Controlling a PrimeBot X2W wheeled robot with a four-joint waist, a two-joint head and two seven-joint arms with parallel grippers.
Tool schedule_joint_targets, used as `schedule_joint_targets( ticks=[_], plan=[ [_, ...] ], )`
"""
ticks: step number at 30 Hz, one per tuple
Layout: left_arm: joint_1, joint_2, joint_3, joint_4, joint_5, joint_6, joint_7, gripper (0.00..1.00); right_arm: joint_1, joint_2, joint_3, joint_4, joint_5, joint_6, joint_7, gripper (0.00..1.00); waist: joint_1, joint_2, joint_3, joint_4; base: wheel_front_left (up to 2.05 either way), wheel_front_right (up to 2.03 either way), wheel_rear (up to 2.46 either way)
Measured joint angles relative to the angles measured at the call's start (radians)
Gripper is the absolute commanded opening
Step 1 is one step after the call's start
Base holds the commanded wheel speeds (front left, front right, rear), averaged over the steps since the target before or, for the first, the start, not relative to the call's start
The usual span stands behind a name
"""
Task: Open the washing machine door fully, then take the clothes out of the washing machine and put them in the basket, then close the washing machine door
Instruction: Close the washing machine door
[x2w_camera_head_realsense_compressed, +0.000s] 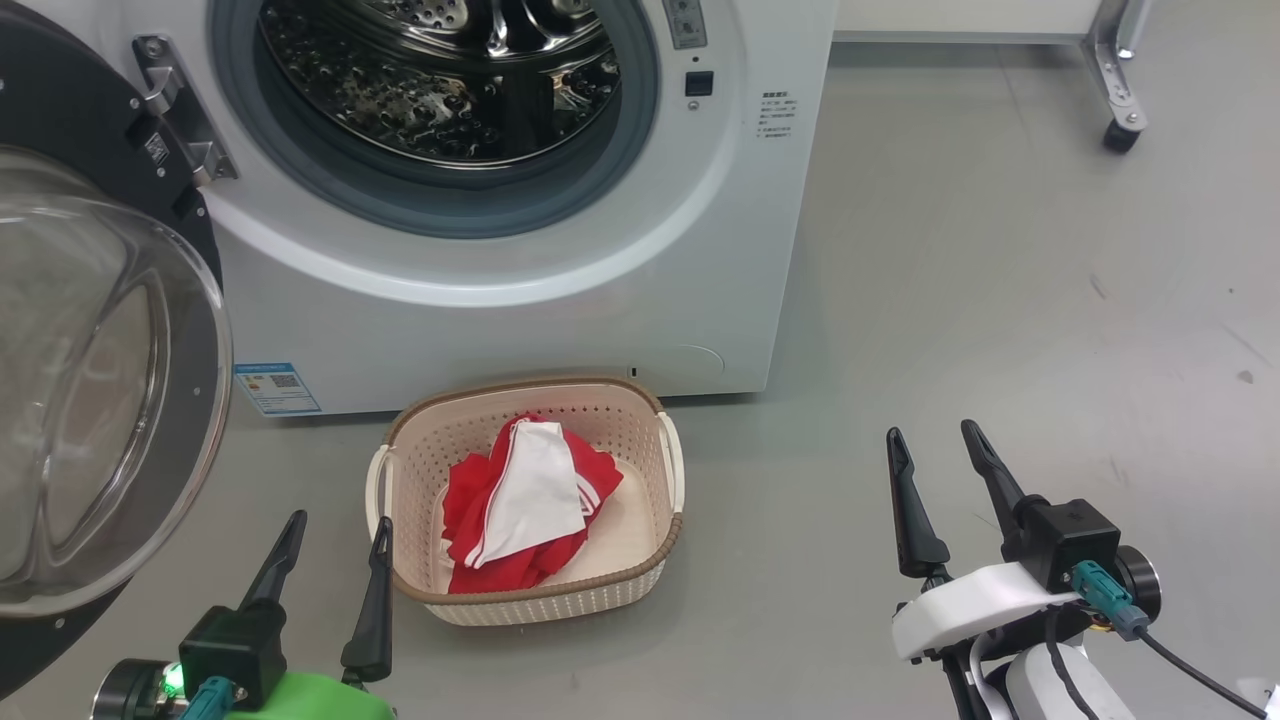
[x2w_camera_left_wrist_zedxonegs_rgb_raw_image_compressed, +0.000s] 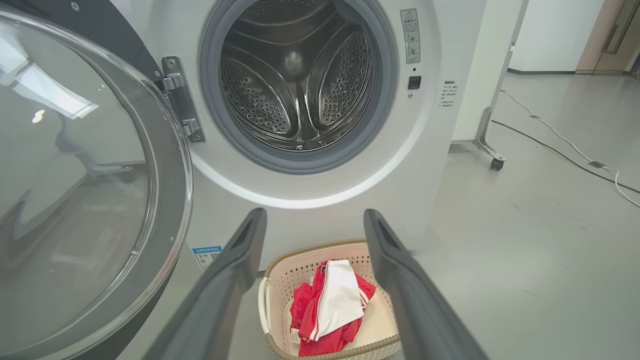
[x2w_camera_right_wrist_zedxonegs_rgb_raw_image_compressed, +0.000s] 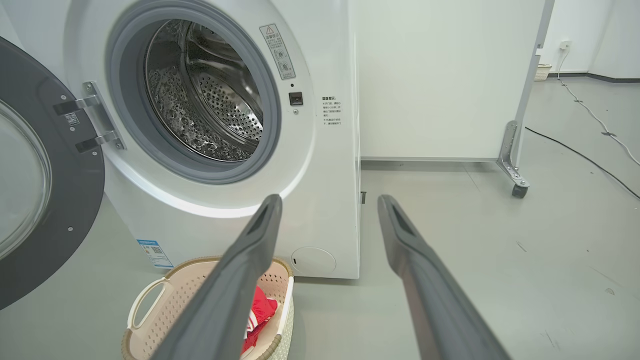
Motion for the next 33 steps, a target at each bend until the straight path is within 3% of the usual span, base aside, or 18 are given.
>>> schedule_joint_targets(
  ticks=[13,33],
  plan=[
    [-0.006,-0.001,0.007,0.002,0.000,0.009,-0.001,1.00,0.000,-0.014,-0.013,-0.011,-0.007,0.000,0.000,1.00,0.0000,0.0000,0.005,0.096,0.00,0.00,0.00],
    [-0.012,-0.014,0.081,0.042,0.000,0.035,-0.026,1.00,0.005,-0.023,0.001,0.005,-0.016,0.004,0.000,1.00,0.0000,0.0000,-0.002,0.370,0.00,0.00,0.00]
  ],
)
